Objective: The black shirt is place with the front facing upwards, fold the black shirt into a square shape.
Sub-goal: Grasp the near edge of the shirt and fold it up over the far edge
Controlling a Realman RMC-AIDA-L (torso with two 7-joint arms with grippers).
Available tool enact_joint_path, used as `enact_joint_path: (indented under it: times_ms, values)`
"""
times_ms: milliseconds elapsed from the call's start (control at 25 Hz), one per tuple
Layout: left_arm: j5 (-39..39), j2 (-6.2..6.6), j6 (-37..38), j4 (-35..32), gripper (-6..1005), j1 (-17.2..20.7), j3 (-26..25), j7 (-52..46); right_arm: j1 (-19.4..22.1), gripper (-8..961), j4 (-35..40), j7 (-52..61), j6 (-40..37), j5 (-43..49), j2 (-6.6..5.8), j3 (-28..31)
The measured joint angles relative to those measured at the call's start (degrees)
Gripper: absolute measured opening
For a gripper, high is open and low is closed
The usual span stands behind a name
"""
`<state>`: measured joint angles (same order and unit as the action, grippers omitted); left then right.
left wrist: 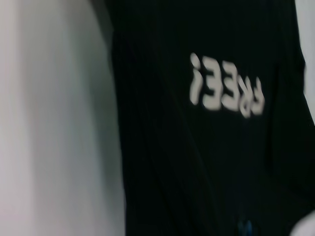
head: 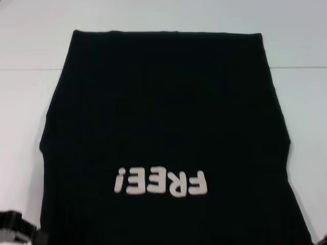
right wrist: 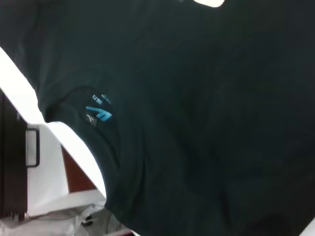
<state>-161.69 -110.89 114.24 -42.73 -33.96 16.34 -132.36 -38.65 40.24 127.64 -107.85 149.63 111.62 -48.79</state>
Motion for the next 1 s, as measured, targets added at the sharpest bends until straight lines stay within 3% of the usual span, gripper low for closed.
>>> enact_joint_path:
  times_ms: [200, 400, 440, 520, 560, 640, 720, 840, 1000]
  values:
    - [0.7, -0.24, 1.8, 0.3, 18, -0.6, 1.9, 0.6, 0.7, 22, -0.6, -1.5, 0.1, 0.5, 0.25, 1.1]
    - [6.7, 0.29, 1.3, 0.5, 26, -1.5, -0.4, 1.1, 1.0, 21, -1.4, -2.8, 0.5, -1.1, 0.22, 9.2]
    - [8.2, 0.47, 1.1, 0.5, 27, -1.7, -1.3, 1.0, 1.0, 21, -2.0, -2.8, 0.6, -2.2, -0.19, 11.8]
    - [11.9, 0.81, -0.7, 0.7, 30, -2.0, -3.5, 0.6, 1.3, 21, -5.6, -2.3, 2.1, -6.3, -2.2, 20.5]
    - [13.3, 0.91, -2.0, 0.9, 32, -2.1, -4.5, 0.2, 1.3, 21, -5.6, -2.3, 2.1, -6.3, -2.2, 20.5]
    - [16.3, 1.05, -5.4, 1.7, 35, -2.1, -6.1, -0.7, 1.9, 21, -9.2, -2.0, 4.3, -10.0, -3.79, 26.2]
    - [21.0, 1.12, -10.1, 3.3, 38, -2.0, -7.1, -1.2, 2.9, 21, -12.1, -2.3, 7.5, -14.6, -4.55, 30.0]
    - [28.9, 0.66, -17.2, 6.2, 42, -1.3, -7.5, 0.9, 4.5, 21, -14.0, -4.1, 12.9, -22.5, -3.56, 32.0]
    - [42.0, -1.21, -27.3, 12.4, 48, -0.2, -7.8, 8.5, 5.9, 22, -15.4, -8.6, 22.6, -32.8, 0.2, 32.2]
